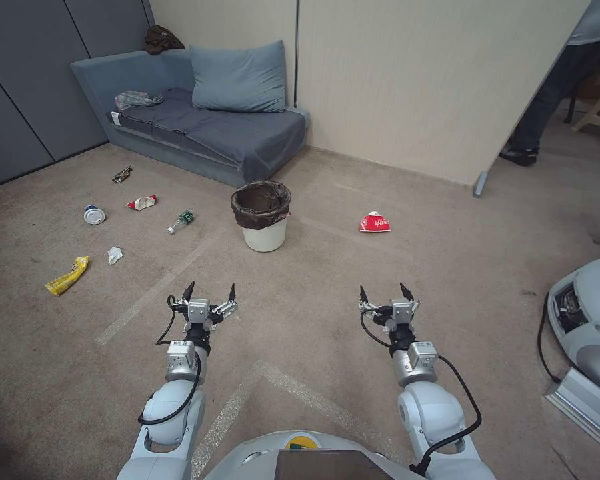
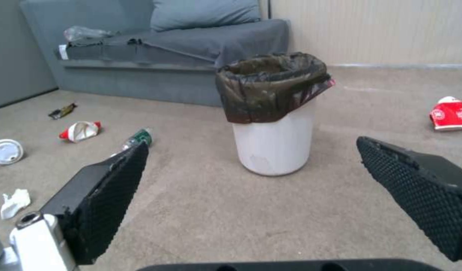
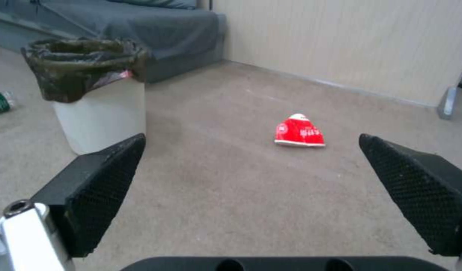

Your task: Pick up the trash bin, then pick up the garbage from the floor and place it into the trash bin.

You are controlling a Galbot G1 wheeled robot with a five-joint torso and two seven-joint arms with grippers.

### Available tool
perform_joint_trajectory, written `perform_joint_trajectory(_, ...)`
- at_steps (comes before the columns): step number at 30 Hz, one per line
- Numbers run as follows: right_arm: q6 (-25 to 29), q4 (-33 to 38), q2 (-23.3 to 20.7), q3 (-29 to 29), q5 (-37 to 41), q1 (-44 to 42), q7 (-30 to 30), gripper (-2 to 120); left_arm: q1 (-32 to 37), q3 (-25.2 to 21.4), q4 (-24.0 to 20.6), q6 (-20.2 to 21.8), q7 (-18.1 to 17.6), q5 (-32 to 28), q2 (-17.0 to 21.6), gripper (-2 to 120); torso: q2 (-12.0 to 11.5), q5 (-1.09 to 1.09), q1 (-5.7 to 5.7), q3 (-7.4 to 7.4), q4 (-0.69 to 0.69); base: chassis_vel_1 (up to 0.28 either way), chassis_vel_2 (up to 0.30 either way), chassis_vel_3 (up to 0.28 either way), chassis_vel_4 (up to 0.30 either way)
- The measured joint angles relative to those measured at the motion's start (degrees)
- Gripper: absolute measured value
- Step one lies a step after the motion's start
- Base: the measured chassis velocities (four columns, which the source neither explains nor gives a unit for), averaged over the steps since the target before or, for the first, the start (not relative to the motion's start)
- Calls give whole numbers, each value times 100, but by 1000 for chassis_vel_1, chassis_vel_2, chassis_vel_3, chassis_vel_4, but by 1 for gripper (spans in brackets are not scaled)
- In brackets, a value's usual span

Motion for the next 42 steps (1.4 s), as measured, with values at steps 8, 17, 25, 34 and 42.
perform_joint_trajectory(8, 0, 0, 0, 0, 0, 0, 0, 100, 0, 0, 0, 0, 0, 0, 0, 100, 0, 0, 0, 0, 0, 0, 0, 0, 0)
perform_joint_trajectory(17, 0, 0, 0, 0, 0, 0, 0, 100, 0, 0, 0, 0, 0, 0, 0, 100, 0, 0, 0, 0, 0, 0, 0, 0, 0)
perform_joint_trajectory(25, -151, 156, 145, 3, -3, -35, 220, 100, 1, -9, -16, 65, -7, -24, 11, 100, 0, 0, 0, 0, 2, 0, 0, 0, 0)
perform_joint_trajectory(34, -626, 649, 632, 56, -56, -122, 842, 100, 29, -209, -557, 1154, -257, -633, 219, 100, 0, -1, 0, 0, 0, 0, 0, 0, 0)
perform_joint_trajectory(42, -517, 630, 629, 56, -52, -97, 755, 100, 67, -461, -1228, 2500, -573, -1389, 478, 100, 0, -1, 0, 0, 0, 0, 0, 0, 0)
